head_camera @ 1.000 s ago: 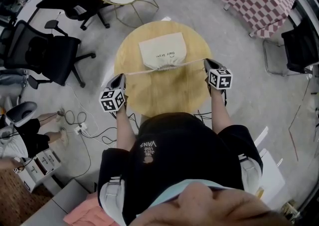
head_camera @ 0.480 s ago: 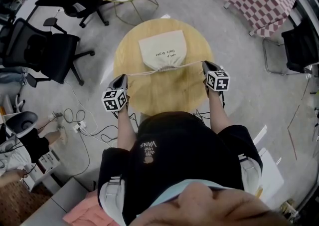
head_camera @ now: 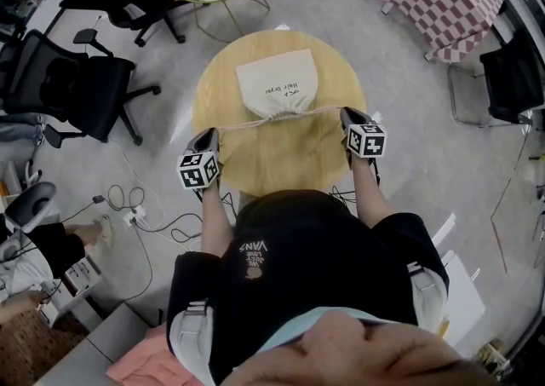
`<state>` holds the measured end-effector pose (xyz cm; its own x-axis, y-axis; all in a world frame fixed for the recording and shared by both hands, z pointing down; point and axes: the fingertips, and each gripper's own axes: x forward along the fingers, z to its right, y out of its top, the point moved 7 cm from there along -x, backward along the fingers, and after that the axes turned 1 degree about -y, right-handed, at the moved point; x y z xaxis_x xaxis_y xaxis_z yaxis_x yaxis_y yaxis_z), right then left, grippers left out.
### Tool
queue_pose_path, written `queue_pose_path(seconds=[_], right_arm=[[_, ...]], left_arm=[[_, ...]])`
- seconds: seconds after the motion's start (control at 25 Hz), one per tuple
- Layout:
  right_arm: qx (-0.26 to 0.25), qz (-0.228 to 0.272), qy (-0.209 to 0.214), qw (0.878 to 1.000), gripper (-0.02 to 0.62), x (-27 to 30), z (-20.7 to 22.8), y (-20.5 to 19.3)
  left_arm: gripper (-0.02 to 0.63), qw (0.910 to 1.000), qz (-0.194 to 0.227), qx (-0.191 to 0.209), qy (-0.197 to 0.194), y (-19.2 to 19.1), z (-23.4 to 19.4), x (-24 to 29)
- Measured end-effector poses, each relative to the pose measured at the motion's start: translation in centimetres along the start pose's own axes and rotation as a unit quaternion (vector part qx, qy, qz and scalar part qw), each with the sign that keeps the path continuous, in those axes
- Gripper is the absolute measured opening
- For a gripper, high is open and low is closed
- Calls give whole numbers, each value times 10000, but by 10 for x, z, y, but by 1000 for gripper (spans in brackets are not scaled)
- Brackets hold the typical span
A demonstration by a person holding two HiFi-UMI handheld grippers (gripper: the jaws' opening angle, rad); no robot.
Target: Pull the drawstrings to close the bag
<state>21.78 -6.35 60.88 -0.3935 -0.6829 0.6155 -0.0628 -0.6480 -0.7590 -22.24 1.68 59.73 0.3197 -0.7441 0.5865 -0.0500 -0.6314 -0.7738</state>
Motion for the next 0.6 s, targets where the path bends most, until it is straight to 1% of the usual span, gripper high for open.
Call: queue_pose_path(seconds=[0.16, 0.44, 0.48, 0.56, 0.6], right_arm=[[93, -48, 39, 9999, 21, 0, 1, -6], [216, 79, 82, 9997, 28, -8, 3, -6], [224, 96, 104, 9996, 29, -8, 2, -6], [230, 124, 142, 9996, 29, -9, 1, -4], [233, 133, 159, 9995, 29, -9, 1, -4]], left_arm=[[15, 10000, 7, -22, 32, -3, 2, 0], [17, 9999, 56, -109, 48, -8, 5, -3], [20, 9999, 71, -120, 65, -8, 5, -3], [51, 9998, 93, -137, 102, -8, 6, -4], [52, 9998, 104, -139, 113, -9, 6, -5]])
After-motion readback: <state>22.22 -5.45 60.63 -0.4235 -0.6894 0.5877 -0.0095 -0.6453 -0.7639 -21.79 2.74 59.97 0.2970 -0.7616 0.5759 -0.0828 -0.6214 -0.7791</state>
